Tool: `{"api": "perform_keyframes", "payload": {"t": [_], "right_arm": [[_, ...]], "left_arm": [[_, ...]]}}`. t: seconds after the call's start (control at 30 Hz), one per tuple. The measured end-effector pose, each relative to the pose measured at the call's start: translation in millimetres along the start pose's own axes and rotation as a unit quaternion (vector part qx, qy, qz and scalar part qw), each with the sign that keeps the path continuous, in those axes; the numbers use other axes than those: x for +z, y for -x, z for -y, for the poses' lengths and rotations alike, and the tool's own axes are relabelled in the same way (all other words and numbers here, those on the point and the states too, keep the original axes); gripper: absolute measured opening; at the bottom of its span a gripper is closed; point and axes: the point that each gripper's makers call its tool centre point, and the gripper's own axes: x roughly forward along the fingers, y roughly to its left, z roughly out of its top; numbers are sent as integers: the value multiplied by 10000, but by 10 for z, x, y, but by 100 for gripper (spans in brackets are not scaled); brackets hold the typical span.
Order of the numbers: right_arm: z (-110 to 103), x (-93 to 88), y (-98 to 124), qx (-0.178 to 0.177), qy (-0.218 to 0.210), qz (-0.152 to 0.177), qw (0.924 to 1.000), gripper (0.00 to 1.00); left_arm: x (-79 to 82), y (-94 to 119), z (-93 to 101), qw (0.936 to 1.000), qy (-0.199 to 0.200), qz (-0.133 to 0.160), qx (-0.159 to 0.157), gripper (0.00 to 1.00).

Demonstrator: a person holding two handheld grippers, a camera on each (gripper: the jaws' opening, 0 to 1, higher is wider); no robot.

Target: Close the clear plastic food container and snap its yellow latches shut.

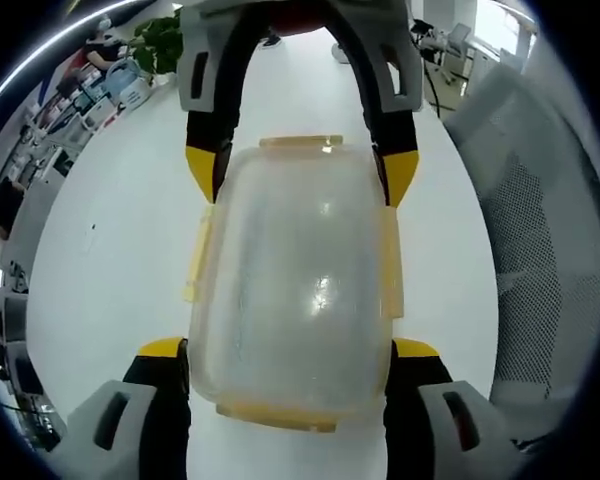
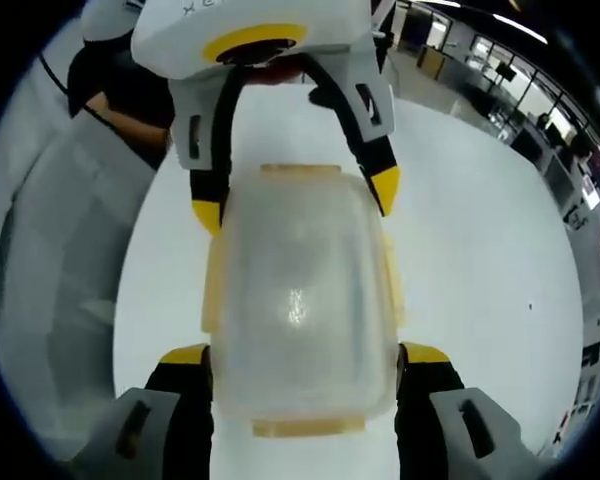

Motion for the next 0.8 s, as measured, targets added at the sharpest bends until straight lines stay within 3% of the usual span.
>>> {"api": "perform_keyframes", "payload": {"t": [0.8], "right_arm": [[322,-37,13,19,32,157,9999,75]], "left_arm": [[55,-88,-316,9999,90,47,60,82]]}}
